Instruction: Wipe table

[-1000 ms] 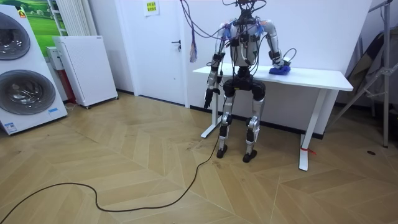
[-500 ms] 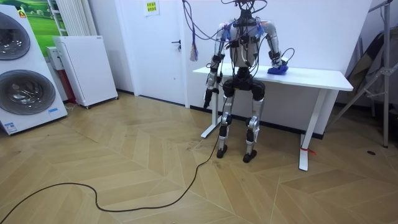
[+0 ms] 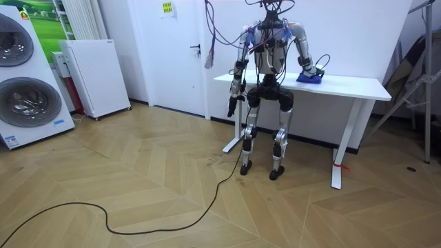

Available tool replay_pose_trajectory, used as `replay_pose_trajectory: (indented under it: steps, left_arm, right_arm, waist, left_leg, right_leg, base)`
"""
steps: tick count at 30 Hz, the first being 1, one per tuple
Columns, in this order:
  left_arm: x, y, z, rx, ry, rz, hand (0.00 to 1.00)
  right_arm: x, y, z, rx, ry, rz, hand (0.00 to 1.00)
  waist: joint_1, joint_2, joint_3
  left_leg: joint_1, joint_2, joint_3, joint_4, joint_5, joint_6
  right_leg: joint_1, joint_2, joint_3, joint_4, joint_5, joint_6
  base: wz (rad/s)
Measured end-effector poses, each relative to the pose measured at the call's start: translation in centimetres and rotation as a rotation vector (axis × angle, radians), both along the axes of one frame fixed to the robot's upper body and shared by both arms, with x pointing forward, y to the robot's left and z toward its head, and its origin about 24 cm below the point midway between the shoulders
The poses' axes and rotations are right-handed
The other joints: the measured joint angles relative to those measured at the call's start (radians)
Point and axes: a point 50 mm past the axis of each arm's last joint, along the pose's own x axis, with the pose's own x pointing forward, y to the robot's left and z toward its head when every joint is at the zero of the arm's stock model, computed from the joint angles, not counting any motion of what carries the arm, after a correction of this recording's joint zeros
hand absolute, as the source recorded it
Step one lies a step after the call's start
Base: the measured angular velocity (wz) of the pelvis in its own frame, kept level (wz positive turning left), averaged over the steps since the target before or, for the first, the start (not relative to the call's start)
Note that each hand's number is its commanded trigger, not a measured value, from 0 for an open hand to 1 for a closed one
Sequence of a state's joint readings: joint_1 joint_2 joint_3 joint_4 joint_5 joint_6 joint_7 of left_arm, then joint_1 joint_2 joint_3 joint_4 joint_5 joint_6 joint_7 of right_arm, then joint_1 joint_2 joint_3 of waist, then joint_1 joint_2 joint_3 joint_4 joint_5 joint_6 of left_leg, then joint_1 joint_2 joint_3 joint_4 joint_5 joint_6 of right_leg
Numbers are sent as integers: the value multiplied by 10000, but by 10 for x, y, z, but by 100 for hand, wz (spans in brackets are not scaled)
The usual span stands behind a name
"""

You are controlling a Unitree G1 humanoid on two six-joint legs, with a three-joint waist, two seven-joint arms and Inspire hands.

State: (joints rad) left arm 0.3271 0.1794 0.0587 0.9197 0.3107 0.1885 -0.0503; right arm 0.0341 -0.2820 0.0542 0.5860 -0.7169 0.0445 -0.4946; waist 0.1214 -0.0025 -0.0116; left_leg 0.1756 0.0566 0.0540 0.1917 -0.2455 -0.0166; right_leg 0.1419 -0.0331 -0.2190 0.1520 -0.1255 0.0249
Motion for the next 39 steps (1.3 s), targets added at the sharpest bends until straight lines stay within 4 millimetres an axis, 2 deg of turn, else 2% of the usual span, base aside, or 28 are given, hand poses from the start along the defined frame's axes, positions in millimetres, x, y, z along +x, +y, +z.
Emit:
replay_pose_trajectory:
  steps: [5, 7, 9, 11, 12, 14, 16, 20, 21, 22, 24, 27, 30, 31, 32, 35, 37, 39]
  left_arm:
    - [8, 4, 1, 102, -266, 252, 0]
    - [15, 5, 2, 152, -477, 325, 0]
    - [22, 4, 2, 116, -784, 565, 0]
    - [26, 4, 2, 90, -974, 621, 0]
    - [29, 5, 3, 96, -1094, 662, 0]
    - [34, 5, 3, 50, -1297, 775, 0]
    - [34, 4, 3, -54, -1348, 850, 0]
    - [24, 10, 4, -10, -1524, 1381, 0]
    - [21, 13, 5, 58, -1553, 1592, 0]
    - [20, 14, 5, 89, -1564, 1692, 0]
    - [5, 19, 5, 166, -1246, 2156, 0]
    - [-7, 21, 5, 257, -1010, 2436, 0]
    - [-18, 23, 6, 342, -813, 2618, 0]
    - [-19, 23, 7, 345, -786, 2622, 0]
    - [-20, 23, 7, 344, -771, 2628, 0]
    - [-21, 23, 7, 347, -741, 2631, 0]
    - [-20, 24, 7, 367, -828, 2628, 0]
    - [-19, 25, 7, 408, -881, 2706, 0]
  right_arm:
    - [-2, 5, 6, 191, -194, 252, 0]
    - [-1, 5, 8, 275, -209, 283, 0]
    - [6, 9, 17, 411, -472, 569, 0]
    - [11, 12, 27, 462, -881, 729, 0]
    - [12, 10, 31, 495, -1091, 672, 0]
    - [15, 8, 41, 510, -1490, 589, 0]
    - [19, 5, 52, 485, -2017, 544, 0]
    - [22, -10, 83, 360, -3534, 175, 0]
    - [22, -16, 90, 434, -3914, -58, 0]
    - [21, -19, 93, 467, -4091, -184, 0]
    - [17, -33, 106, 377, -4737, -817, 0]
    - [10, -50, 113, 268, -5299, -1680, 0]
    - [3, -63, 118, 311, -5625, -2297, 0]
    - [3, -64, 118, 294, -5622, -2335, 0]
    - [0, -67, 118, 246, -5581, -2430, 0]
    - [-5, -76, 115, 321, -5515, -2880, 0]
    - [-11, -84, 111, 315, -5485, -3340, 0]
    - [-28, -96, 106, 160, -5301, -4046, 0]
  waist:
    - [-277, -54, 7]
    - [-337, -97, 12]
    - [-325, -163, 46]
    - [-446, -198, 28]
    - [-463, -222, 89]
    - [-515, -292, 122]
    - [-602, -305, 112]
    - [-753, -304, 112]
    - [-853, -342, 88]
    - [-898, -358, 76]
    - [-992, -416, 61]
    - [-1196, -477, 97]
    - [-1444, -514, 106]
    - [-1469, -508, 108]
    - [-1552, -549, 77]
    - [-1716, -543, 78]
    - [-1785, -576, 87]
    - [-1827, -622, 93]
  left_leg:
    - [4, 1, 3, -12, 8, -2]
    - [6, -8, 45, -25, 8, -2]
    - [-18, -3, 259, -89, 11, 2]
    - [-99, -10, 307, -109, 17, 14]
    - [-118, -10, 322, -130, 19, 16]
    - [-192, -10, 374, -148, 28, 26]
    - [-236, -13, 405, -164, 29, 28]
    - [-242, -10, 512, -231, 46, 39]
    - [-236, -11, 513, -236, 47, 40]
    - [-233, -11, 512, -238, 48, 39]
    - [-232, -12, 512, -237, 48, 39]
    - [-233, -7, 565, -244, 46, 39]
    - [-251, -6, 586, -245, 44, 41]
    - [-251, -6, 587, -245, 44, 41]
    - [-243, -7, 592, -247, 44, 40]
    - [-229, -7, 593, -248, 45, 40]
    - [-231, -4, 593, -245, 45, 40]
    - [-237, -1, 610, -251, 45, 40]
  right_leg:
    - [-10, -2, 34, 18, -3, 1]
    - [-46, 30, 292, 45, -23, -2]
    - [-269, 47, 523, 197, -32, -12]
    - [-382, 41, 570, 207, -31, -12]
    - [-421, 43, 589, 206, -30, -11]
    - [-558, 44, 633, 255, -30, -11]
    - [-636, 44, 679, 307, -32, -8]
    - [-742, 49, 767, 337, -39, 2]
    - [-744, 46, 765, 339, -39, 2]
    - [-742, 46, 764, 339, -39, 2]
    - [-736, 47, 762, 339, -39, 2]
    - [-772, 55, 795, 334, -40, 3]
    - [-793, 49, 803, 330, -40, 3]
    - [-794, 50, 808, 331, -40, 3]
    - [-798, 48, 811, 351, -40, 3]
    - [-788, 50, 810, 366, -40, 3]
    - [-793, 54, 813, 364, -40, 3]
    - [-809, 52, 812, 362, -40, 3]
  base:
    - [0]
    - [-6]
    - [-25]
    - [-14]
    - [-6]
    - [-6]
    - [-7]
    - [-7]
    - [0]
    - [0]
    - [0]
    - [-3]
    - [-2]
    - [0]
    - [0]
    - [0]
    - [0]
    - [0]
